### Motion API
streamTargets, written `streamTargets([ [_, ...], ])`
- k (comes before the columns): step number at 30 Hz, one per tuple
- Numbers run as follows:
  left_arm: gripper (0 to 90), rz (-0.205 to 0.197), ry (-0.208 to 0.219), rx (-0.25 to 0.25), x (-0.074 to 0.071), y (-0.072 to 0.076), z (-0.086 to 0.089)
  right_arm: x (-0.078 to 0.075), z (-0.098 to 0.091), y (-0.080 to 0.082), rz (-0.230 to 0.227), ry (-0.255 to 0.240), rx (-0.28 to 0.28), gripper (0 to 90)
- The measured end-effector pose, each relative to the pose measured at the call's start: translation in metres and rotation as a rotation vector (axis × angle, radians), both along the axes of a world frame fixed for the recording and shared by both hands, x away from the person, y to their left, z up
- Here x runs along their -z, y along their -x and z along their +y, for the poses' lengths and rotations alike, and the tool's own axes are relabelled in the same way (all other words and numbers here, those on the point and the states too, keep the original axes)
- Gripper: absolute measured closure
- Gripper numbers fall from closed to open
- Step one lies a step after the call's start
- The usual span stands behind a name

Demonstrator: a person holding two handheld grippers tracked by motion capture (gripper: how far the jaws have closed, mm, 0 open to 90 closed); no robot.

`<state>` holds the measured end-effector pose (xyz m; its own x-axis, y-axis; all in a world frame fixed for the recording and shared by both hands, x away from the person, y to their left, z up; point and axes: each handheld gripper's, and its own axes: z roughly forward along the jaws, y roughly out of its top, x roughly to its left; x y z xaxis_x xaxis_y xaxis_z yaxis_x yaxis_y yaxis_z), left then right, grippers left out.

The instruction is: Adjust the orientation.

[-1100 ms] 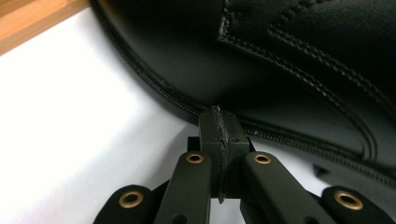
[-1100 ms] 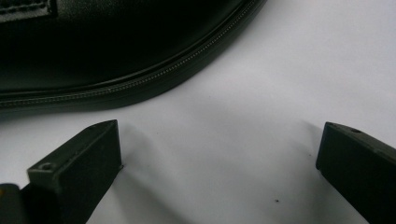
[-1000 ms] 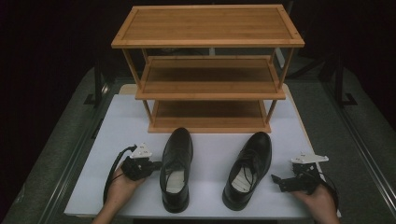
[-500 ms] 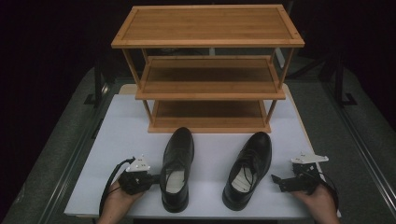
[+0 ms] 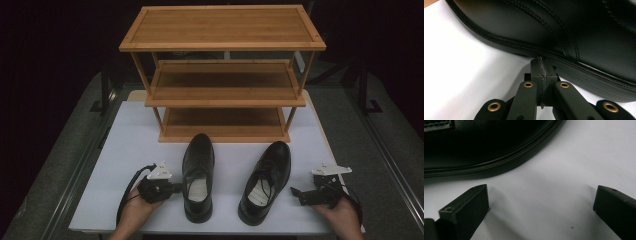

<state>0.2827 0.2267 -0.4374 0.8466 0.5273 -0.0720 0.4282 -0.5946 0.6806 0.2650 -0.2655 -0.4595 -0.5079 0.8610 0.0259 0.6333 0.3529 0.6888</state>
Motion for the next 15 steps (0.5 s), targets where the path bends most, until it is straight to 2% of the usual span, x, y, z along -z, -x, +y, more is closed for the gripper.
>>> streamTargets([
  [10, 90.0, -0.006, -0.003, 0.042, 0.001, -0.010, -0.021, 0.000, 0.000, 0.000, 0.001, -0.001, 0.001, 0.0],
  [15, 90.0, -0.002, 0.006, 0.044, 0.002, -0.010, -0.022, 0.000, 0.000, 0.000, 0.001, -0.001, 0.001, 0.0],
])
